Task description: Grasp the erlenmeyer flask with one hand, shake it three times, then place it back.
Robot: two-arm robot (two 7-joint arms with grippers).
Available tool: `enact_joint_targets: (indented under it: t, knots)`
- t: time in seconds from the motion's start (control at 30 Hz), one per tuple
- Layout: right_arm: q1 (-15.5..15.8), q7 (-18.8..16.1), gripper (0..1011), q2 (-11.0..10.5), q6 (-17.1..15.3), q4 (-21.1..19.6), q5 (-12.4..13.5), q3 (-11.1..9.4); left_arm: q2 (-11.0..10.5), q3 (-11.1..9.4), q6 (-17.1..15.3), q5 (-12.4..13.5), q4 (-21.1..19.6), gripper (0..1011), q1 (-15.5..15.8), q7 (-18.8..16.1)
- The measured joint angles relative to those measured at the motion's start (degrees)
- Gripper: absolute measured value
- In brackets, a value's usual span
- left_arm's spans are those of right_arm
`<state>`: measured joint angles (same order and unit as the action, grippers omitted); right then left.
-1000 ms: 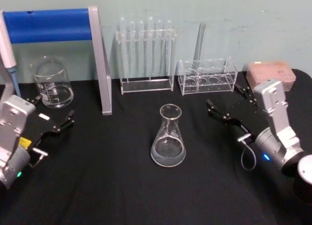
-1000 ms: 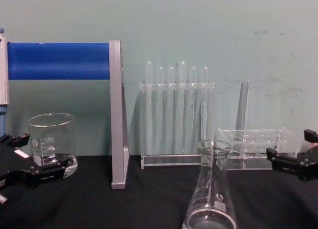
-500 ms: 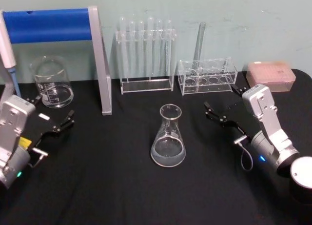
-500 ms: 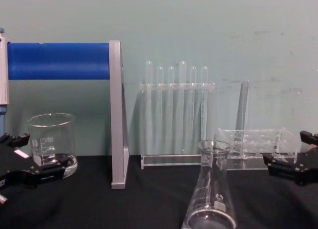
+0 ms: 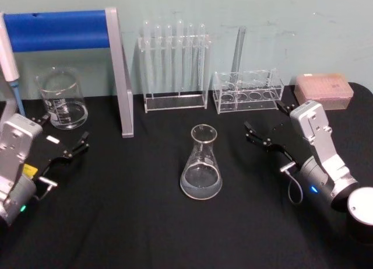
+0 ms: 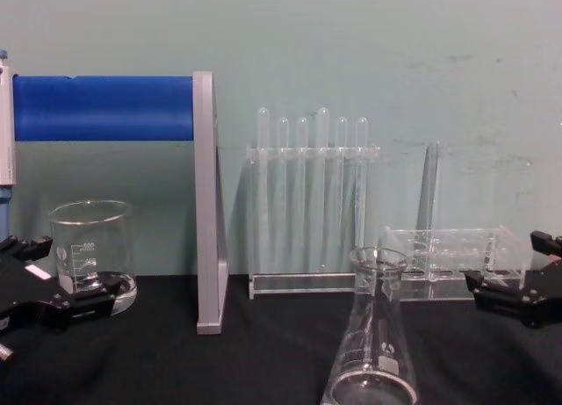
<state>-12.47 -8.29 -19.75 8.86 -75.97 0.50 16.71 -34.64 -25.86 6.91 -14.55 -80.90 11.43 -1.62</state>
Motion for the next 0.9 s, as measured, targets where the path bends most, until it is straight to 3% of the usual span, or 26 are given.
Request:
enact_joint_targets:
  t: [0.9]
  knots:
    - [0.0, 0.0, 1002, -0.1, -0.1, -0.1, 0.2, 0.0, 0.0, 0.0, 0.0, 0.0, 0.0, 1000, 0.0, 0.0]
